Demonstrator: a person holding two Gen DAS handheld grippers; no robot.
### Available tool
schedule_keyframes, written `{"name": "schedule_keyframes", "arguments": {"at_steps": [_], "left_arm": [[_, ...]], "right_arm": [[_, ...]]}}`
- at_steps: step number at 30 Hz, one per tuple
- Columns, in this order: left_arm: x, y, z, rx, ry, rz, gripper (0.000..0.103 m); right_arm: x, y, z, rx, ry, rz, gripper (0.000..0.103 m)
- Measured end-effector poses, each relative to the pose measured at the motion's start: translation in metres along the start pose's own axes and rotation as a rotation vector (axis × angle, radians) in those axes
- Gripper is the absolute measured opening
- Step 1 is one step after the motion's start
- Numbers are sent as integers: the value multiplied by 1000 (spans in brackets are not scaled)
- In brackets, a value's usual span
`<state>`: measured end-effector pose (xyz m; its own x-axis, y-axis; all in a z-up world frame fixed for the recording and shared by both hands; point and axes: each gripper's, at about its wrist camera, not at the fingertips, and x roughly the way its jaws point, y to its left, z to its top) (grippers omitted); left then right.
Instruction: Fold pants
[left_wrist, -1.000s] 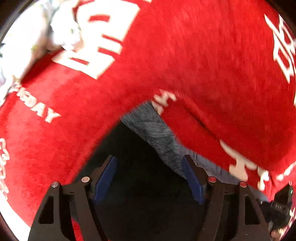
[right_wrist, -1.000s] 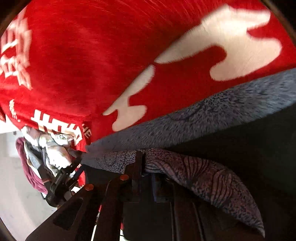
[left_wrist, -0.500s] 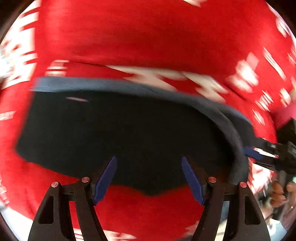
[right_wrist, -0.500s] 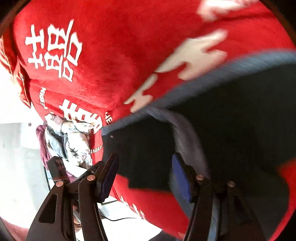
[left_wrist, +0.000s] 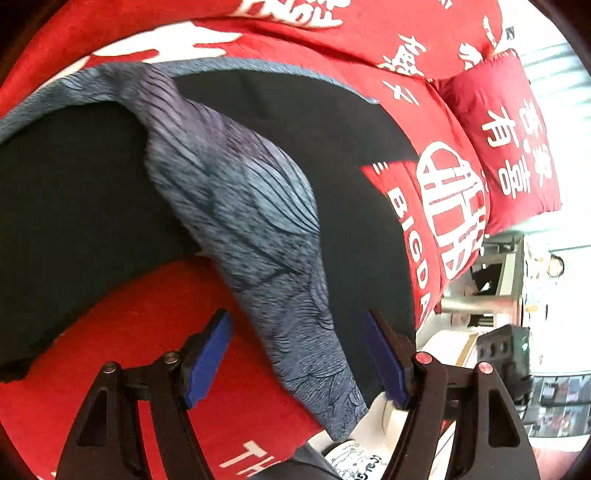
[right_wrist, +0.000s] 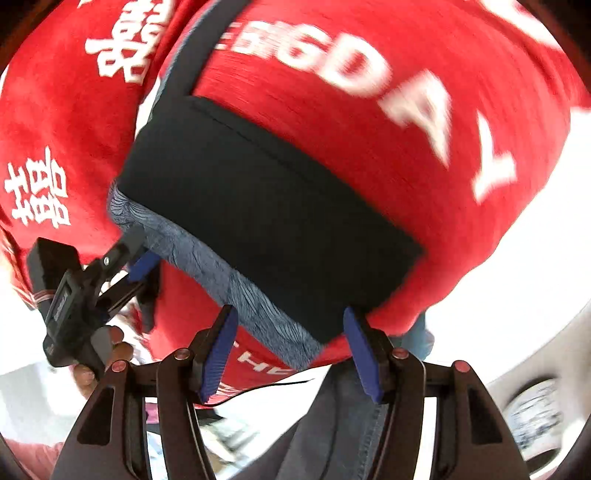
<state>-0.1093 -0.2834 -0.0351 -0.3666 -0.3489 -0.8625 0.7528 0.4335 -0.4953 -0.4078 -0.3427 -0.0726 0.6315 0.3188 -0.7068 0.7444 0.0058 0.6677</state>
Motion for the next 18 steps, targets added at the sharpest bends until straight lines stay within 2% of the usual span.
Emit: {"name": "schedule_keyframes", "arguments": {"at_steps": [5,6,7,10,13,15,16,17,18], "left_arm": [[12,4,0,8,21,-15,74],[11,6,-2,12,19,-11,74],[10,4,-2,14,15,-7,74],[11,3,-2,11,23,-2,74],[13,3,-1,-6,27,6,74],[14,4,-2,-15,17,18,74],[14,0,-2,-11,17,43,62],[14,-3,-2,6,27,49,47],[15,-8,0,23,53,48,31]], "right_arm": [[20,-29,-8,116,-30,175,64],[19,-34,-8,137,-40,196,59],[16,-40,-11,158,-42,208,50],[10,-46,-20,175,-33,165,49],[9,-42,-19,108,-16,94,50],[18,-43,-12,104,26,118,46],[21,-45,-12,121,46,152,35],[25,-42,-10,140,61,199,11],[23,-37,-7,140,61,229,11]]}}
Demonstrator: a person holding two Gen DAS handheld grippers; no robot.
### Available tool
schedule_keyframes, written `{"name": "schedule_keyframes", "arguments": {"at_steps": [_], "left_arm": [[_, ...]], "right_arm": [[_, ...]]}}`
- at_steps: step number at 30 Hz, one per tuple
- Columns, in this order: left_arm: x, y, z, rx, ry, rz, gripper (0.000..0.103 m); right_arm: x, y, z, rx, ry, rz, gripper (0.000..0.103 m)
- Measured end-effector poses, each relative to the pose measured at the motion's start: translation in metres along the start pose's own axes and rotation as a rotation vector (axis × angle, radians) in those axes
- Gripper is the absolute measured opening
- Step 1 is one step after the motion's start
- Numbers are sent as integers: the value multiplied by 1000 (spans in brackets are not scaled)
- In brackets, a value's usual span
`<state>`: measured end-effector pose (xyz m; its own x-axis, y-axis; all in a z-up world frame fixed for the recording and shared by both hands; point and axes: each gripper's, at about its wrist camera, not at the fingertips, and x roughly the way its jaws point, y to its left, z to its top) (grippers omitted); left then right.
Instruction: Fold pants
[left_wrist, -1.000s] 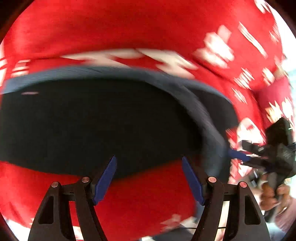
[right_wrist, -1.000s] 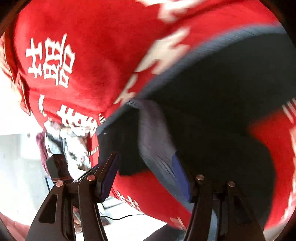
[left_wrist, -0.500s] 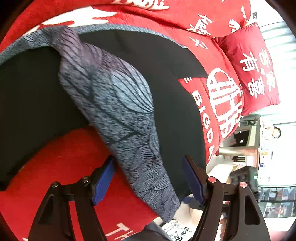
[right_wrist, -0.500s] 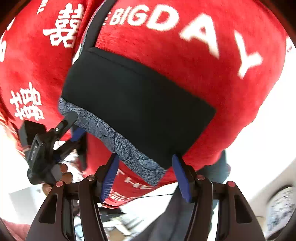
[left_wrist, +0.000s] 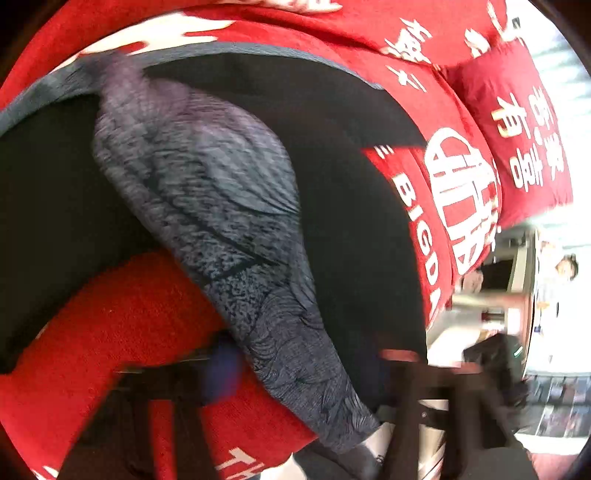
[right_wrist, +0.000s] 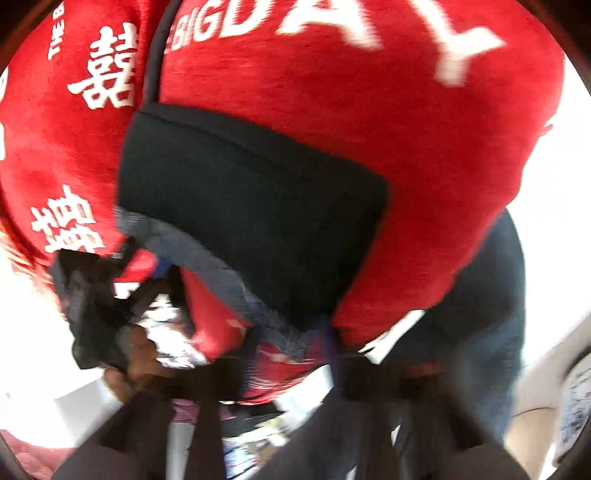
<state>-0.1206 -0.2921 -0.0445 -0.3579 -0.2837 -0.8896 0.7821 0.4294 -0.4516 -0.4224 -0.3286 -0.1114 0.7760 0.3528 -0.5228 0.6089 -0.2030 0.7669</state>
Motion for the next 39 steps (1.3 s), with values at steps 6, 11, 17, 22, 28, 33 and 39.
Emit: {"name": "schedule_keyframes", "arguments": {"at_steps": [6,11,17,22,28,33,39], "left_arm": [[-32,-31,35,29,-53,-42,31],[-54,-52,108,65,-175,-58,32],[-52,-42,185,6,-258,79,76],[-77,-28,195,-31,-348,192,80],[-70,18,172,-141,-282,367,80],[-45,64,137,-279,-168,459,80],[-35,77,132,-292,-148,481,80]], "right_arm": [[-47,64,33,-104,-51,125,10],[-94,124,111,-189,-139,188,10],[-111,177,221,-224,-196,145,13],[-112,206,281,-241,-237,15,41],[-132,233,287,-372,-367,-136,70],[-119,180,285,-214,-308,-144,66],[-136,160,276,-137,-451,-211,63]]}}
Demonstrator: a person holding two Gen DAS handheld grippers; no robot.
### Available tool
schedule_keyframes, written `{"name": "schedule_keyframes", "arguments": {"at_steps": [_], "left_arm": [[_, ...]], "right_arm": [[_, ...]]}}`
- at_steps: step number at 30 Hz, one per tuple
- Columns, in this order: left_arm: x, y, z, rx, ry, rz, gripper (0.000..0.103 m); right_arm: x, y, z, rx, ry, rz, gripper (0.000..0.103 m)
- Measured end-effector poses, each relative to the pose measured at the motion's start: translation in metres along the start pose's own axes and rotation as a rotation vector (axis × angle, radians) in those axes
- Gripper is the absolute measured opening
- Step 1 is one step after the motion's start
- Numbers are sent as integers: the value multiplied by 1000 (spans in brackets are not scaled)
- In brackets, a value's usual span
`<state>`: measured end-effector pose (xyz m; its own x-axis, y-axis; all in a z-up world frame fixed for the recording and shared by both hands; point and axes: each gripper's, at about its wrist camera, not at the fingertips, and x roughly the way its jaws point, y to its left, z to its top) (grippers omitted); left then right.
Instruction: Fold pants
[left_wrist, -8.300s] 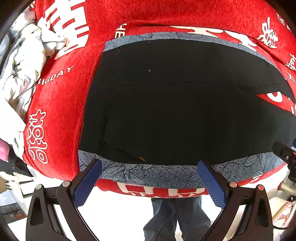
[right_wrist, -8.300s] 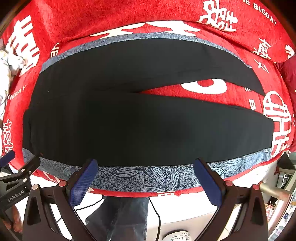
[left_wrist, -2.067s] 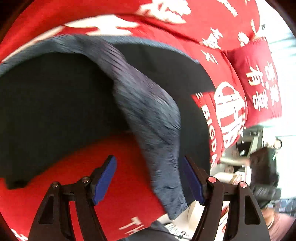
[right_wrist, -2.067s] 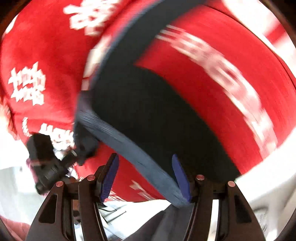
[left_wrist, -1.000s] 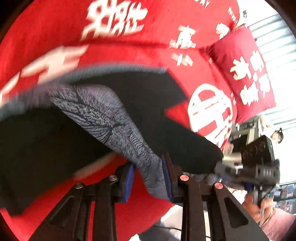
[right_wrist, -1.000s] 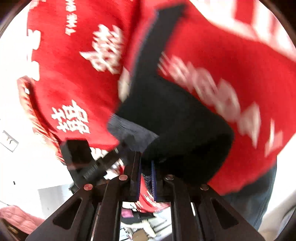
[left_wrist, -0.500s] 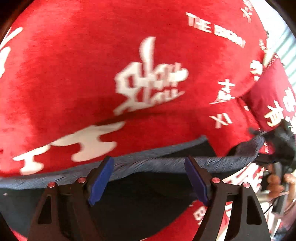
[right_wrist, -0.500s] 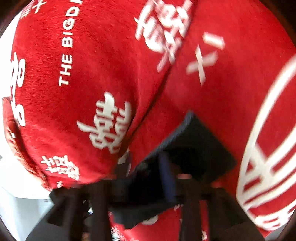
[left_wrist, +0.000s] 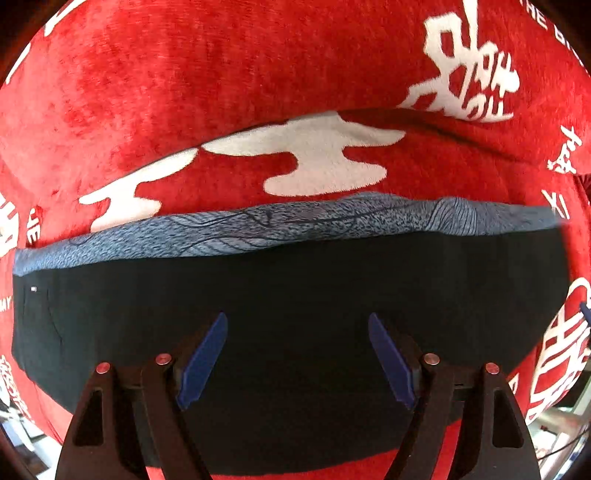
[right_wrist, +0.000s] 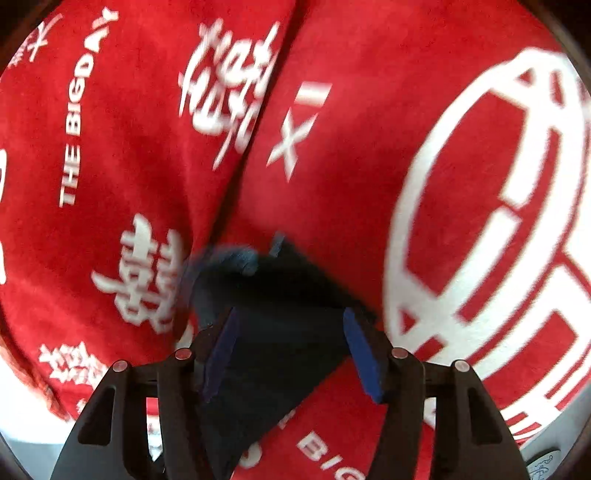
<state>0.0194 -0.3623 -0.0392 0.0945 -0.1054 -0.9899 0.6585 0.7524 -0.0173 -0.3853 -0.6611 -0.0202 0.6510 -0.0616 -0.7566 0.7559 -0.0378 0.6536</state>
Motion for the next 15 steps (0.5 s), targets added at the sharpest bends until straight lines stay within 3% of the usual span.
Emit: {"name": "schedule_keyframes", "arguments": {"at_steps": [4,8,9,10,11,15], "left_arm": [[9,-10,-1,7,13,-4,80],[17,-12,-4,-4,14,10,80],[17,-11,-4,-7,15,9,80],[16,-11,-5,-8,19,9,80],[13,-10,-5,-7,21,9,80],[12,-7,-5,-1,24,56,80]], "right_arm": [[8,4,-4,-51,99,-11,63],[47,-2,-16,-44,175,-36,61],[60,-6,-18,-36,192,-58,42],[73,-12,-19,-21,223,-72,7],[84,-16,-21,2,262,-62,7],[67,-16,-19,-35,227,-23,7]]}}
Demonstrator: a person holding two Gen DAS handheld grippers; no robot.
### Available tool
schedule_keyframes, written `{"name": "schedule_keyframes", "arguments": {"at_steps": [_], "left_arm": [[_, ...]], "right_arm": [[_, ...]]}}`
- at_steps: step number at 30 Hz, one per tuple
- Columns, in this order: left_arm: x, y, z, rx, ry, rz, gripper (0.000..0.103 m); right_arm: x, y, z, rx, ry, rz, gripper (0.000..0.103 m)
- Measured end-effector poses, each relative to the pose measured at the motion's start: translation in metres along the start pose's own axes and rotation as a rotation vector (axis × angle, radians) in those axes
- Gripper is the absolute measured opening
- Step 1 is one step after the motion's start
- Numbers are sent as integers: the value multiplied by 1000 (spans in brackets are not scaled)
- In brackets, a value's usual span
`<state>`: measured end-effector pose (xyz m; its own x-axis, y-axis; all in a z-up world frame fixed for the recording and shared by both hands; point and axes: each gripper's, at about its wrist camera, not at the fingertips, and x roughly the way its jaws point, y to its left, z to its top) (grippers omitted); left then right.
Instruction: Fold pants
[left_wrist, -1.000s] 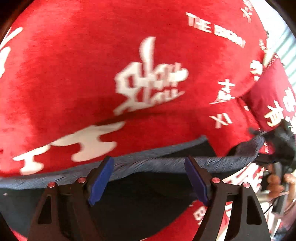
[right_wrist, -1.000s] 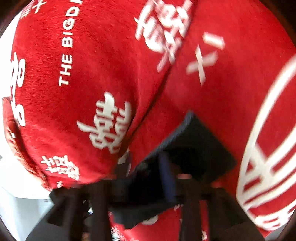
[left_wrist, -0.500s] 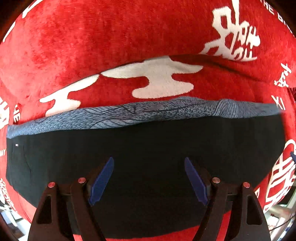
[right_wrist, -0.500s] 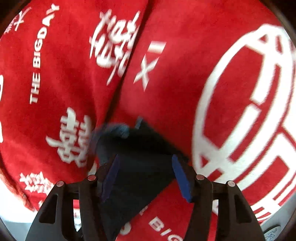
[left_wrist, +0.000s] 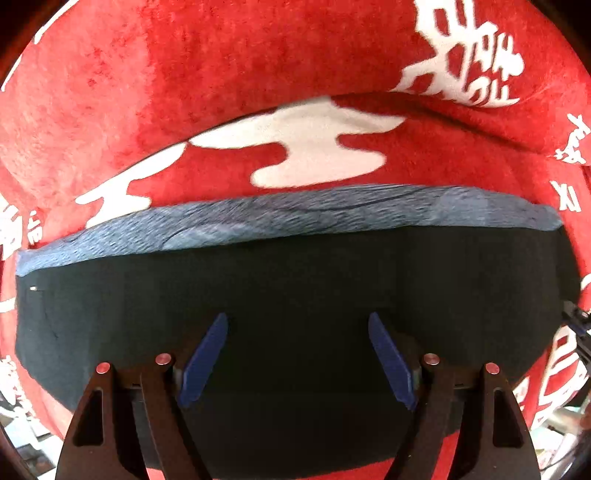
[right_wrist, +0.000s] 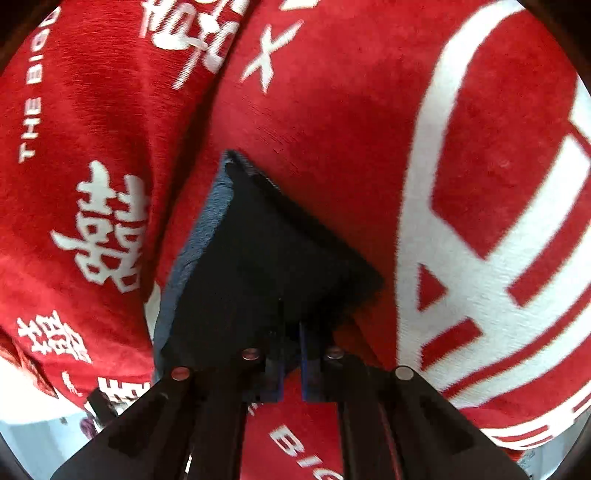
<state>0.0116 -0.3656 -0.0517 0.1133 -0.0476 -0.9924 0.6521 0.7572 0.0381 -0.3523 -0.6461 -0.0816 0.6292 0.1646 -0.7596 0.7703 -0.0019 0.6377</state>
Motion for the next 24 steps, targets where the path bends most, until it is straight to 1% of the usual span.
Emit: {"name": "schedule_keyframes", "arguments": {"at_steps": [1,2,3,4,5,6,8,9,10,11,12,13,14,15,17,19,21,22,24], "left_arm": [[-2,3,0,-21,10,-1,80],[-6,3,1,-38,10,-6,80],[-10,7,1,-58,2,-12,80],[-13,9,0,-68,-8,-10,80],[-13,8,-1,-70,-12,-4,80],[-11,8,-1,-70,-10,5,80],[0,2,1,-73,9,15,80],[2,2,1,-84,-2,14,83],[2,2,0,-94,-22,26,91],[3,2,0,-96,-27,40,93],[4,2,-1,-100,-28,40,94],[3,2,-1,-114,-26,36,94],[4,-6,-1,-123,-18,34,94],[1,-8,-2,-126,-10,24,94],[-6,-15,-5,-104,-19,13,94],[-14,-22,-5,-62,-44,14,94],[-13,-29,-4,-35,-35,16,94],[-9,-31,-4,-39,-25,18,94],[-9,-31,0,-55,-46,20,94]], "right_arm": [[-3,-5,-2,7,8,2,13],[-7,-11,-4,14,21,4,17],[-10,-12,-5,5,23,-3,38],[-15,-13,-8,-14,27,14,66],[-17,-14,-10,-20,30,45,71],[-18,-17,-13,-9,28,74,71],[-10,-22,-13,14,43,88,70],[-3,-25,-11,36,35,111,68],[4,-28,-7,60,24,145,67],[11,-33,-4,92,21,177,66],[18,-35,-1,129,6,194,62],[21,-34,3,157,-18,201,44],[24,-33,6,176,-13,204,25],[26,-29,11,180,9,199,14],[17,-12,19,130,12,196,13],[-9,13,23,-7,-3,194,12],[-21,31,24,-110,-13,171,12],[-19,32,24,-130,-7,148,12],[-3,24,30,-114,30,82,13]]}}
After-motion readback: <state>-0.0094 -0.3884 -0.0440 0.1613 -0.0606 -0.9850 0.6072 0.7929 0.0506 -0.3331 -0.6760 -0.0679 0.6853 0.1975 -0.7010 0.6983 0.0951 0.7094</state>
